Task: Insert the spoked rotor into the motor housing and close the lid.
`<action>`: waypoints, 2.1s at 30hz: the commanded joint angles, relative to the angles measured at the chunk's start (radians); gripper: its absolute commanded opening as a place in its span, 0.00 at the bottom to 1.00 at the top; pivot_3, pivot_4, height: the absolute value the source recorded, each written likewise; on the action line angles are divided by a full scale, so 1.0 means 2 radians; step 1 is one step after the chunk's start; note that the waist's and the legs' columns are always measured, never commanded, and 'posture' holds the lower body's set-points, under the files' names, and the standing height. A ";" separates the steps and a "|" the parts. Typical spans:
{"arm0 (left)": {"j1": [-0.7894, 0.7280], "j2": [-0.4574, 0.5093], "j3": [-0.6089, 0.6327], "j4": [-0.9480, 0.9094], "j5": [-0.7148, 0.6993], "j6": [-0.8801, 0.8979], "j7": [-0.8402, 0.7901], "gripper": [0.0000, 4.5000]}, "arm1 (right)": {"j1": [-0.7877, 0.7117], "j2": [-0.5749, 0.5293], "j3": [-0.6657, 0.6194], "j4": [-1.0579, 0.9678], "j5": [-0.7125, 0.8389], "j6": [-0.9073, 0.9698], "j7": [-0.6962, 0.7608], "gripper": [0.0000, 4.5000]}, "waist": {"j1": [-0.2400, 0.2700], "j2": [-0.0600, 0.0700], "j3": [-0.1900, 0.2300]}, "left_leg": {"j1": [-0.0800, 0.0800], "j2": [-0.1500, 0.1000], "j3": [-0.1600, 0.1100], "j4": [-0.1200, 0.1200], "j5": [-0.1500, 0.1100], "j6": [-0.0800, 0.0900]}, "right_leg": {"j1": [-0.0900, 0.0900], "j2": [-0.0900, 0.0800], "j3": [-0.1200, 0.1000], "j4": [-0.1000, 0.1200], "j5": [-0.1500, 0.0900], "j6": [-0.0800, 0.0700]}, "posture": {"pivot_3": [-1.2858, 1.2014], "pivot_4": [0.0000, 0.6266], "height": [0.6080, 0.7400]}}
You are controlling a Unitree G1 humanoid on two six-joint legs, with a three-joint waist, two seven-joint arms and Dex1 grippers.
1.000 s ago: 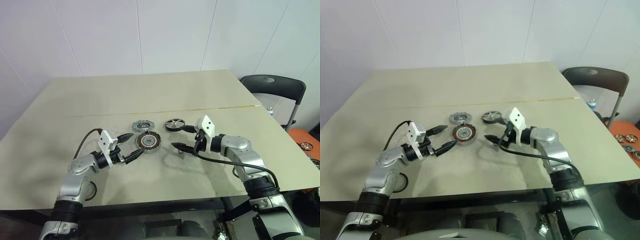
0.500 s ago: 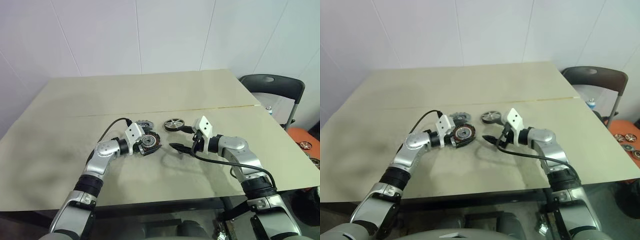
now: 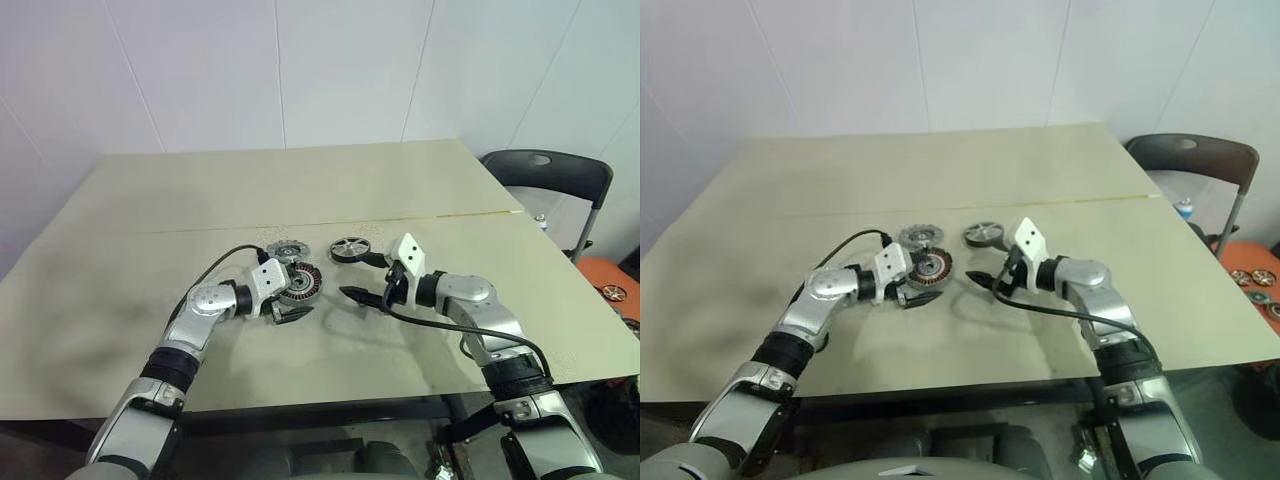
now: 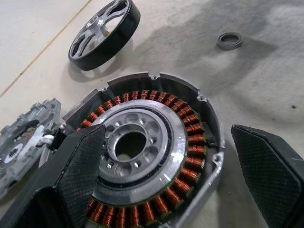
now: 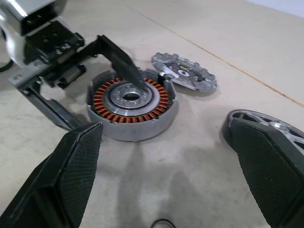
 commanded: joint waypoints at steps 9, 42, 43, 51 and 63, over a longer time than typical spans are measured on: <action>0.004 -0.003 0.001 -0.005 -0.015 0.026 -0.025 0.39 | -0.013 0.005 -0.004 -0.002 -0.001 -0.018 -0.013 1.00 | 0.001 0.000 0.000 | 0.001 0.000 0.000 0.001 0.000 0.000 | 0.001 0.000 0.000 0.001 0.000 0.000 | 0.52 0.00 1.00; 0.120 0.042 0.037 -0.172 -0.113 0.120 -0.049 0.26 | -0.024 0.016 0.004 0.040 -0.014 -0.037 -0.010 1.00 | -0.001 0.001 0.000 | 0.001 0.000 0.000 0.000 0.000 0.000 | 0.000 0.000 0.000 0.001 0.000 0.000 | 0.52 0.00 1.00; 0.118 0.034 0.041 -0.171 -0.115 0.119 -0.037 0.32 | -0.024 0.016 0.004 0.039 -0.013 -0.037 -0.009 1.00 | -0.001 0.001 0.000 | 0.001 0.000 0.000 0.000 0.000 0.000 | 0.000 0.000 0.000 0.001 0.000 0.000 | 0.52 0.00 1.00; 0.106 0.014 0.081 -0.197 -0.172 0.144 -0.022 0.44 | -0.017 0.000 -0.020 0.006 0.034 0.003 0.024 1.00 | -0.001 0.001 0.000 | 0.000 0.000 0.000 0.001 0.000 0.000 | 0.000 0.000 0.000 0.001 0.000 0.000 | 0.52 0.00 1.00; 0.154 0.030 0.127 -0.265 -0.243 0.197 -0.028 0.44 | 0.010 -0.055 0.012 0.054 -0.013 0.010 0.044 1.00 | -0.001 0.001 0.001 | 0.000 0.000 0.000 0.001 0.000 0.000 | 0.000 0.000 0.000 0.000 0.000 0.000 | 0.52 0.00 1.00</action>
